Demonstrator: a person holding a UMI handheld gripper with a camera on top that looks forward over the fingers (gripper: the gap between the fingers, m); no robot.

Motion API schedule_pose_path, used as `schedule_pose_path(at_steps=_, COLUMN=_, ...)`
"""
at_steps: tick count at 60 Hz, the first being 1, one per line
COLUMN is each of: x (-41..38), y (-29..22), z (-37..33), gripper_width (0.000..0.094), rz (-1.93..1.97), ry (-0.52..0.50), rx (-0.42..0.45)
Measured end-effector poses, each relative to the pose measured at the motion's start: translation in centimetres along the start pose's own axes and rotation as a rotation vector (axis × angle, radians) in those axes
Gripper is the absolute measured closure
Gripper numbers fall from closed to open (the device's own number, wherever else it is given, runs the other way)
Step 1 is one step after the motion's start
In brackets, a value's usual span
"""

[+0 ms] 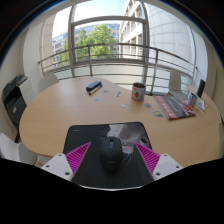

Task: Arrange mouse

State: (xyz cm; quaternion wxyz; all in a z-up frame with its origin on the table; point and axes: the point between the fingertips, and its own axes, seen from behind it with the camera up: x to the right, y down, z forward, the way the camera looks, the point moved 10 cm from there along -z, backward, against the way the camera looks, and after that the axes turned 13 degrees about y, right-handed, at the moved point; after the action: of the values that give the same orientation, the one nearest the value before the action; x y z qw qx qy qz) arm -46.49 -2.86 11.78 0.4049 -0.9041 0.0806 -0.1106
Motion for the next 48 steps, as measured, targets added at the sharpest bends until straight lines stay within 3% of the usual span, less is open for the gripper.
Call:
schedule_pose_path(at_steps=14, x=1.1, y=-1.6, z=-9.6, gripper_width=0.0092, rz=-0.002, ry=0.062, rx=0.047)
schedule_pose_path(at_steps=29, x=1.7, y=0.1, z=-17.5, gripper_width=0.0090, rz=-0.019, ry=0.114, rx=0.068)
schedule_pose_path(at_steps=48, x=0.5, y=2.7, z=-20.5, gripper_width=0.0091, rz=-0.040, ry=0.095, rx=0.048)
